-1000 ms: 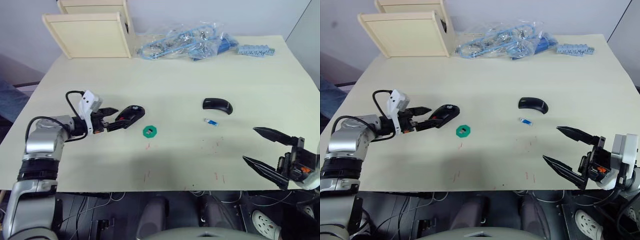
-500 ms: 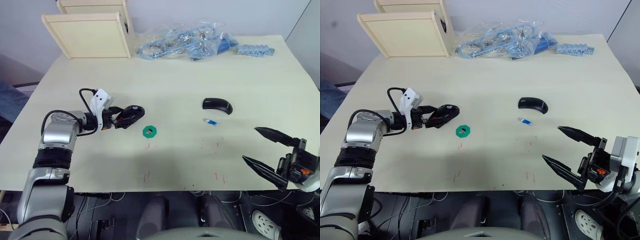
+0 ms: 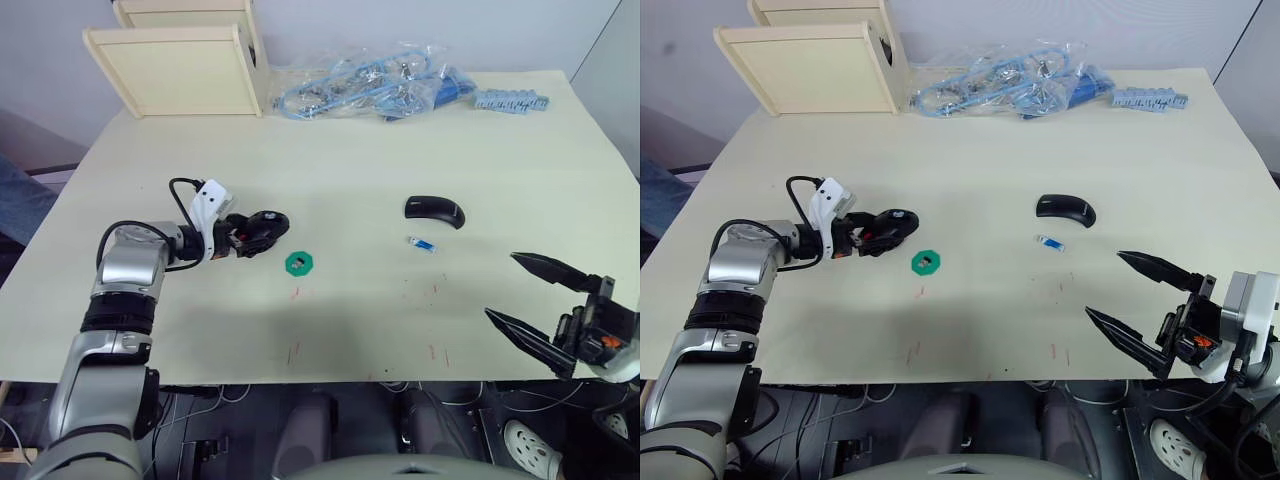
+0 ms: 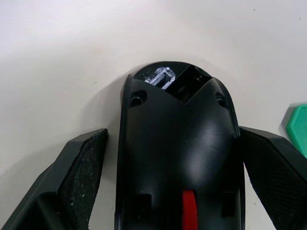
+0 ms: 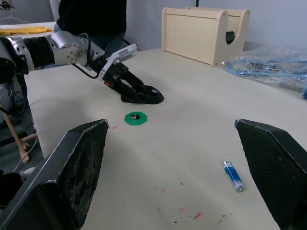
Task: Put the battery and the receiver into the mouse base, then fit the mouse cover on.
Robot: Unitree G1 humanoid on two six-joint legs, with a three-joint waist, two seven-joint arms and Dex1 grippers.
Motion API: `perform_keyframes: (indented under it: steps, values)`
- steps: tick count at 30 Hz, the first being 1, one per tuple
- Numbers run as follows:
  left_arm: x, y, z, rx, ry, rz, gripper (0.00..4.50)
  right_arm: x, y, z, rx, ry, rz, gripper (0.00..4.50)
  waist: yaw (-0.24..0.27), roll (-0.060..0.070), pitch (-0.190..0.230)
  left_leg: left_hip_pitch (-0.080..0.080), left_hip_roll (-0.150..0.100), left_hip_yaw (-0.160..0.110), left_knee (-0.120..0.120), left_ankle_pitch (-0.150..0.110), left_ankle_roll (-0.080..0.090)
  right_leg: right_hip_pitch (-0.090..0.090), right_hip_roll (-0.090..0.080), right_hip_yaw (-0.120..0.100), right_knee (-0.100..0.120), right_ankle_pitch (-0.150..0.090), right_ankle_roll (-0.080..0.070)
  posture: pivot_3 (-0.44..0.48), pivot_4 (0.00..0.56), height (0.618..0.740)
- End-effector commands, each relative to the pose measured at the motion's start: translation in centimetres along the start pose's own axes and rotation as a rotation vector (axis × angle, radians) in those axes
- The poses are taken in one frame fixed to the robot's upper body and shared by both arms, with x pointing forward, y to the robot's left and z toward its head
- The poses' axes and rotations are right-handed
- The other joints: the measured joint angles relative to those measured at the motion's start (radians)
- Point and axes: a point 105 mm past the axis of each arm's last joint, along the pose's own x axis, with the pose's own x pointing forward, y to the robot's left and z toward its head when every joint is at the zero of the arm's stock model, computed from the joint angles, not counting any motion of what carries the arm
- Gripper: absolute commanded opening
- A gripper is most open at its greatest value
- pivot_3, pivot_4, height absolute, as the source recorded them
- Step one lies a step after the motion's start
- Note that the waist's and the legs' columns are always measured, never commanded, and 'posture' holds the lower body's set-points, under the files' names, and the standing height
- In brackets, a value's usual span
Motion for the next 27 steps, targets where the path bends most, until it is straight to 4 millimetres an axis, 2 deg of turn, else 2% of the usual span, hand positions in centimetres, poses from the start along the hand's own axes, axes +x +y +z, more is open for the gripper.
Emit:
perform_keyframes:
  steps: [1, 10, 20, 21, 23, 24, 25, 27]
  values:
    - [-0.34, 0.34, 1.24, 0.051, -0.018, 0.012, 4.5, 0.27, 0.59, 0.7, -0.032, -0.015, 0.022, 4.44, 0.0, 0.0, 0.0, 0.0, 0.0, 0.0, 0.0, 0.0, 0.0, 0.0, 0.0, 0.0, 0.0, 0.0, 0.0, 0.0, 0.15, 0.74]
    - [-0.11, 0.55, 1.73, 0.054, -0.03, 0.014, 4.5, 0.44, 0.52, 0.65, -0.03, -0.018, 0.018, 4.44, 0.0, 0.0, 0.0, 0.0, 0.0, 0.0, 0.001, 0.0, 0.0, 0.0, 0.0, 0.0, 0.0, 0.0, 0.0, 0.0, 0.15, 0.74]
    - [0.29, 0.47, 1.3, 0.074, -0.015, 0.006, 4.5, 0.5, 0.46, 0.69, -0.033, -0.019, 0.014, 4.44, 0.0, 0.0, 0.0, 0.0, 0.0, 0.0, 0.001, 0.0, 0.0, 0.0, 0.0, 0.0, 0.001, 0.0, 0.0, 0.0, 0.15, 0.74]
    - [0.28, 0.47, 1.31, 0.075, -0.017, 0.006, 4.08, 0.49, 0.46, 0.71, -0.034, -0.018, 0.014, 4.5, 0.0, 0.0, 0.0, 0.0, 0.0, 0.0, 0.001, 0.0, 0.0, 0.0, 0.0, 0.0, 0.001, 0.0, 0.0, 0.0, 0.15, 0.74]
    - [0.17, 0.4, 1.28, 0.079, -0.02, -0.001, 3.63, 0.45, 0.46, 0.69, -0.033, -0.017, 0.013, 4.5, 0.0, 0.0, 0.0, 0.0, 0.0, 0.0, 0.001, 0.0, 0.0, 0.0, 0.0, 0.0, 0.001, 0.0, 0.0, 0.0, 0.15, 0.74]
    - [0.07, 0.39, 1.24, 0.082, -0.019, -0.003, 3.18, 0.43, 0.46, 0.66, -0.032, -0.016, 0.012, 4.5, 0.0, 0.0, 0.0, 0.0, 0.0, 0.0, 0.001, 0.0, 0.0, 0.0, 0.0, 0.0, 0.001, 0.0, 0.0, 0.0, 0.15, 0.74]
    - [-0.03, 0.39, 1.18, 0.086, -0.017, -0.005, 2.93, 0.43, 0.45, 0.64, -0.032, -0.015, 0.012, 4.5, 0.0, 0.0, 0.0, 0.0, 0.0, 0.0, 0.001, 0.0, 0.0, 0.0, 0.0, 0.0, 0.001, 0.0, 0.0, 0.0, 0.15, 0.74]
    - [-0.26, 0.45, 1.15, 0.096, -0.016, -0.005, 2.94, 0.42, 0.39, 0.62, -0.031, -0.015, 0.012, 4.5, 0.0, 0.0, 0.0, 0.0, 0.0, 0.0, 0.001, 0.0, 0.0, 0.0, 0.0, 0.0, 0.001, 0.0, 0.0, 0.0, 0.15, 0.74]
